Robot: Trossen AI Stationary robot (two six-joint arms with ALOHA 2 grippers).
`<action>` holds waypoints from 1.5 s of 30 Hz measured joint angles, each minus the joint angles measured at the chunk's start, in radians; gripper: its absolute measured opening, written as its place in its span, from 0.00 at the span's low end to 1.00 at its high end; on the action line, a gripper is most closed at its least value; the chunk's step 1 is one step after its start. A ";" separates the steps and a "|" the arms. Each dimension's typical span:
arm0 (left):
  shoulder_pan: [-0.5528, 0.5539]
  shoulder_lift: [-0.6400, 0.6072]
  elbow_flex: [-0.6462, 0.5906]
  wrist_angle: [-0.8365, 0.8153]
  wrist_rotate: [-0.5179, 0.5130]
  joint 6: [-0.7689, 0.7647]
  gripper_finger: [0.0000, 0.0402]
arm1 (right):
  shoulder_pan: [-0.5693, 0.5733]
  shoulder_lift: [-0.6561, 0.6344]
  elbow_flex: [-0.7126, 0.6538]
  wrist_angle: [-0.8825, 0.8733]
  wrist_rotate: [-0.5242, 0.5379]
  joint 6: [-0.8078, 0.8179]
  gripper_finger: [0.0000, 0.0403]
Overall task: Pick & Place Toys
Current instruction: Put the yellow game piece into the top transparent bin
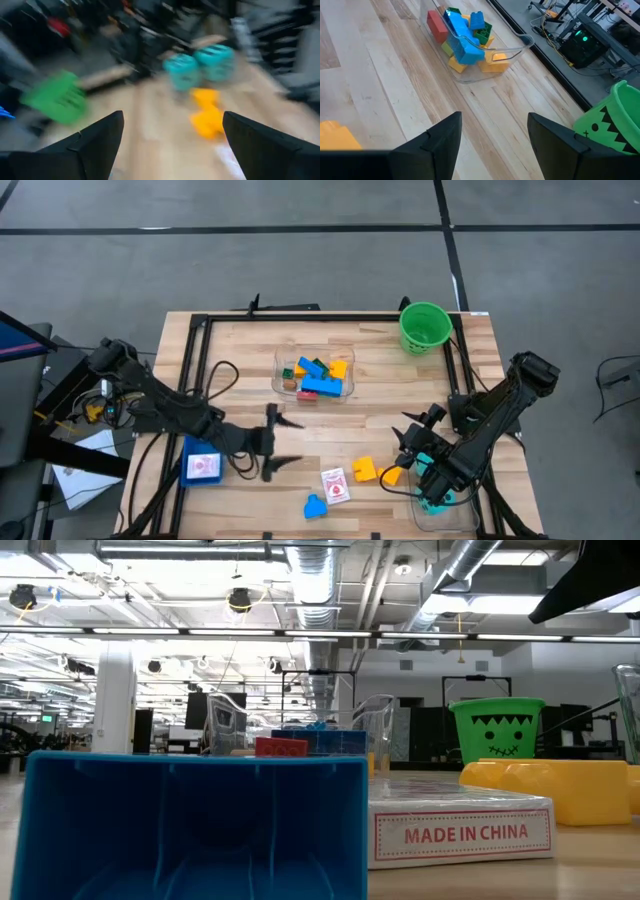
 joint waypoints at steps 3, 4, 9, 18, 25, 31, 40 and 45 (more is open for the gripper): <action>0.034 0.018 0.000 0.101 -0.049 0.155 0.83 | -0.005 0.000 0.008 0.000 -0.001 0.002 0.54; 0.046 0.015 0.000 0.112 -0.055 0.168 0.83 | -0.010 0.000 0.015 0.001 -0.002 0.002 0.54; 0.090 -0.038 0.000 0.111 -0.297 0.123 0.84 | -0.072 0.000 0.058 0.026 0.001 -0.030 0.54; 0.097 -0.182 0.000 -0.129 -0.586 0.038 0.89 | -0.293 0.000 0.174 0.101 -0.012 -0.207 0.55; 0.097 -0.312 -0.104 -0.215 -0.643 -0.087 0.95 | -0.495 -0.001 0.281 0.405 -0.303 -0.564 0.62; 0.115 -0.425 -0.222 -0.085 -0.493 -0.137 0.99 | -0.594 0.035 0.280 0.465 -0.477 -0.531 0.65; 0.206 -0.410 -0.328 0.233 -0.115 -0.192 0.99 | -0.647 0.178 0.384 0.401 -0.724 -0.407 0.65; 0.231 -0.343 -0.353 0.238 -0.054 -0.285 0.99 | -0.624 0.328 0.567 0.212 -0.785 -0.385 0.65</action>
